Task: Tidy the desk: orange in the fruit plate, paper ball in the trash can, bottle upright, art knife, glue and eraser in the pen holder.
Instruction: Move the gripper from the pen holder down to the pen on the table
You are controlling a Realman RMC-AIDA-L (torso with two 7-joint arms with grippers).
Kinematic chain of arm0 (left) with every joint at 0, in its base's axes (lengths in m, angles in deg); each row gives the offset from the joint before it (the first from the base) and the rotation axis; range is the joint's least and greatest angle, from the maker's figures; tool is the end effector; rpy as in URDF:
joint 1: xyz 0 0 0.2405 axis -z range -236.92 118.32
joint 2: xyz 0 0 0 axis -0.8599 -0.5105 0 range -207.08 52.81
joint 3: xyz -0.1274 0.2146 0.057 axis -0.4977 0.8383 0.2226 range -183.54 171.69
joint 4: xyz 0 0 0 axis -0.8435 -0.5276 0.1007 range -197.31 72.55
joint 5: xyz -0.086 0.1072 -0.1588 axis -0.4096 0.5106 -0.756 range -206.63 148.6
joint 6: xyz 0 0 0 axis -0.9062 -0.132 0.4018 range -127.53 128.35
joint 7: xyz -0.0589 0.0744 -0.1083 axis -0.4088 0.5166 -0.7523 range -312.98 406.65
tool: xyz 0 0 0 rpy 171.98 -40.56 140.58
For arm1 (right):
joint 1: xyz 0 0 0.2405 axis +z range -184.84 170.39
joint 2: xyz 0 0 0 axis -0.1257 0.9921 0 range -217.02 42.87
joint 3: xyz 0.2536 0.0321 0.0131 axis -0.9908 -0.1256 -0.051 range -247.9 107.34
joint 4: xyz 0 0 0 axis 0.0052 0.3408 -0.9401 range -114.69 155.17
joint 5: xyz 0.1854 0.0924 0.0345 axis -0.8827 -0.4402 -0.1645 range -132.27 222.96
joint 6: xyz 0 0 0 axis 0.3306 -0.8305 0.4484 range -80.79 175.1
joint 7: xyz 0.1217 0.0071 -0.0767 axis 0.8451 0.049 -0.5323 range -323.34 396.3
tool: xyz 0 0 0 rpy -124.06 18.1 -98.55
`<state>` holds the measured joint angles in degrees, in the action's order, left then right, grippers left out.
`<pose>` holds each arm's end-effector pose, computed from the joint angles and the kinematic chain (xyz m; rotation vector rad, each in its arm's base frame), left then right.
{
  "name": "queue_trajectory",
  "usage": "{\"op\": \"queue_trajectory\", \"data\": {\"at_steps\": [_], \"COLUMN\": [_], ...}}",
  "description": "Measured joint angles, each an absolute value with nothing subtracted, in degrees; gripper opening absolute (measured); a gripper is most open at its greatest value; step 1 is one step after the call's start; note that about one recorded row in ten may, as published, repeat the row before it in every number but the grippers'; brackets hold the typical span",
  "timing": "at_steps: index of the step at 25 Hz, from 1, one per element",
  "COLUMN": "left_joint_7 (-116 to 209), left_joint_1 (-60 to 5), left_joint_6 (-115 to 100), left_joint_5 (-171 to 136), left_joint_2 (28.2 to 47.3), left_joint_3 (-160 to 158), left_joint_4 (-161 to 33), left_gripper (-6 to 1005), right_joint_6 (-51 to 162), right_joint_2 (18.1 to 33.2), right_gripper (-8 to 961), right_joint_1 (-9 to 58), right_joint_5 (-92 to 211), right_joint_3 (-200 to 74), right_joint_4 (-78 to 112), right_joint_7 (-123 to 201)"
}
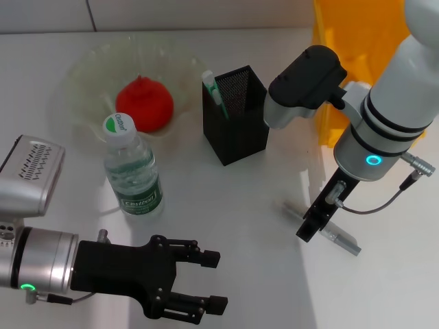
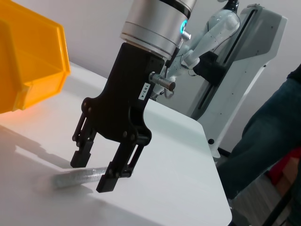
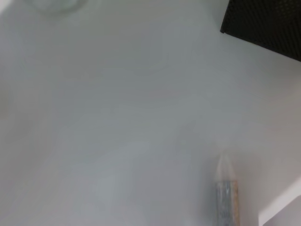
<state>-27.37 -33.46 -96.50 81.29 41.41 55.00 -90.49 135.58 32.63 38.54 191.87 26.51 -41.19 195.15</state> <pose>-0.2684 0.2480 -0.0571 2.8495 0.6139 0.6426 0.1624 0.3390 -0.0712 -2.6512 0.9523 -0.8777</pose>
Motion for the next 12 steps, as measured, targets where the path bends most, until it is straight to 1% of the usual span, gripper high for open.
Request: {"op": "queue_trajectory", "data": {"at_steps": [6,12], "left_joint_7": [-27.35,-27.34], "left_joint_1": [-33.54,-33.53], "left_joint_6": [-96.54,-96.85], "left_joint_5": [81.29,81.08], "left_joint_2": [41.44,41.43], "left_joint_3": [55.00,54.98], "left_joint_4": [-90.51,-90.51], "left_gripper": [773,773], "right_joint_6": [135.57,135.59], "right_joint_2": [32.62,32.62], "right_gripper": [589,410], "right_joint_1": [38.65,38.70], "right_joint_5": [191.95,191.98], "right_joint_3": [27.05,27.14], "right_joint_4": [-41.41,-41.34], "right_joint_7": [195.19,194.95]}}
